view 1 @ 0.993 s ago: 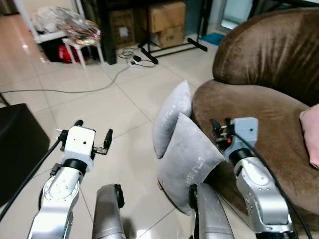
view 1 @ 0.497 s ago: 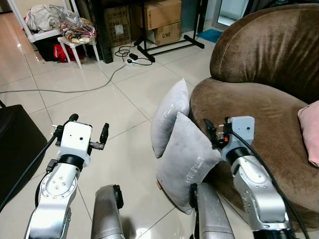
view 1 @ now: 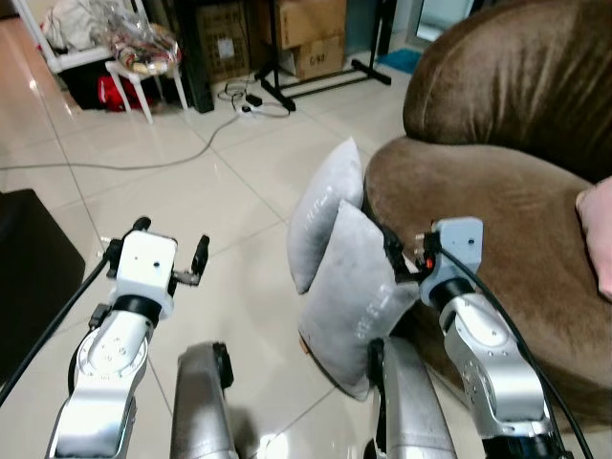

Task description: Move the pillow to the sofa from floor

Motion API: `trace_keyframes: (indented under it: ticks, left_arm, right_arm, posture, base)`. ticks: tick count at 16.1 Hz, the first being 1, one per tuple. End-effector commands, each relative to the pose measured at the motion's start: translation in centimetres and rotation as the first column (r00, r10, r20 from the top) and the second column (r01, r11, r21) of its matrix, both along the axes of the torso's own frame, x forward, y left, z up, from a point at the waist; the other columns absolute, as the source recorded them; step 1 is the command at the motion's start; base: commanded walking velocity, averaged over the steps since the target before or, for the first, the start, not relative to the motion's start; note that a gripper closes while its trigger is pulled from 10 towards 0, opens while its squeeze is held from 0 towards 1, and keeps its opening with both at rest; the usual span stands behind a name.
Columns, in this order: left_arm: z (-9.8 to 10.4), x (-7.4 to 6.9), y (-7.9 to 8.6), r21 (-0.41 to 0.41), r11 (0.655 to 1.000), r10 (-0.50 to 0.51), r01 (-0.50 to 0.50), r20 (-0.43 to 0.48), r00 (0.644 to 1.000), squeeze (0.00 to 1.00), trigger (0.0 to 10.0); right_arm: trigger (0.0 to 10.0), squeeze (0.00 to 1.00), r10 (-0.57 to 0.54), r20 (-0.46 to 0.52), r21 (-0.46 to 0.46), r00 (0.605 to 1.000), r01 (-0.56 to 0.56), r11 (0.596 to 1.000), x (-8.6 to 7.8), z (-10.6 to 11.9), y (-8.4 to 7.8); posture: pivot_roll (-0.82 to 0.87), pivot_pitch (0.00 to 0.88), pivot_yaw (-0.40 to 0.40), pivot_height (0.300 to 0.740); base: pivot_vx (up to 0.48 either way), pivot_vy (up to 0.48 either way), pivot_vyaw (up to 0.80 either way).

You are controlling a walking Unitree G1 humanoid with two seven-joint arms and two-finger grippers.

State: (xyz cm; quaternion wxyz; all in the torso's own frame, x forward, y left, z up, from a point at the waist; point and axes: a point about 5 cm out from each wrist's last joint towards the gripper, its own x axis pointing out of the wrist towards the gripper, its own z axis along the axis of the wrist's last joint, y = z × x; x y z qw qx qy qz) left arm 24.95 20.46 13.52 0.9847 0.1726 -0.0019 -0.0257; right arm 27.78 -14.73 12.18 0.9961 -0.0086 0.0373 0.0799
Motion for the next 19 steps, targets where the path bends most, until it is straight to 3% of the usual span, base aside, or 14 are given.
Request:
trace_keyframes:
  ticks: [1, 2, 3, 7, 12, 13, 19]
  left_arm:
    - [-0.2, 0.1, -0.3, 0.009, 0.999, -0.034, 0.034, -0.025, 0.999, 1.00, 10.0]
    - [-0.3, 0.0, -0.5, 0.013, 0.998, -0.057, 0.058, -0.037, 0.998, 1.00, 10.0]
    - [-0.6, -0.1, -0.6, 0.021, 0.993, -0.117, 0.119, -0.074, 0.990, 1.00, 10.0]
    - [-0.6, -1.3, -0.1, 0.038, 0.980, -0.190, 0.197, -0.140, 0.972, 1.00, 10.0]
    - [0.4, -3.0, 0.4, 0.028, 0.939, -0.329, 0.343, -0.217, 0.919, 1.00, 10.0]
    - [0.8, -3.8, 0.9, 0.031, 0.934, -0.340, 0.357, -0.234, 0.911, 0.96, 10.0]
    - [0.9, -6.4, 1.3, 0.008, 0.909, -0.390, 0.416, -0.329, 0.860, 0.96, 10.0]
  right_arm:
    - [10.0, 1.00, 0.019, -0.016, -0.008, 1.000, -0.019, 1.000, 0.1, -0.2, 0.1]
    - [10.0, 1.00, 0.033, -0.036, -0.019, 0.999, -0.034, 0.999, 0.5, -0.5, 0.2]
    - [10.0, 1.00, 0.030, -0.136, -0.024, 0.990, -0.033, 0.999, 2.1, -2.0, 0.4]
    - [10.0, 1.00, 0.007, -0.278, -0.069, 0.961, -0.028, 0.997, 5.0, -5.3, 1.0]
    - [10.0, 1.00, -0.066, -0.293, -0.165, 0.954, 0.018, 0.986, 7.1, -5.8, 1.5]
    - [10.0, 0.00, -0.085, -0.269, -0.205, 0.959, 0.030, 0.978, 7.6, -5.4, 1.5]
    - [10.0, 0.00, -0.146, -0.343, -0.337, 0.928, 0.024, 0.941, 6.9, -7.3, 1.4]
  posture:
    - [-0.12, 0.000, 0.012, 0.443]
    - [-0.11, 0.000, 0.010, 0.443]
    - [-0.10, 0.000, 0.006, 0.443]
    - [-0.05, 0.000, 0.020, 0.443]
    - [0.00, 0.000, 0.037, 0.443]
    - [0.00, 0.013, 0.043, 0.443]
    - [0.02, 0.081, 0.056, 0.443]
  base:
    - [0.000, 0.000, 0.00]
    - [0.000, 0.000, 0.00]
    - [0.000, 0.000, 0.00]
    - [0.000, 0.000, 0.00]
    - [0.000, 0.000, 0.00]
    - [0.000, 0.000, 0.00]
    - [0.000, 0.000, 0.00]
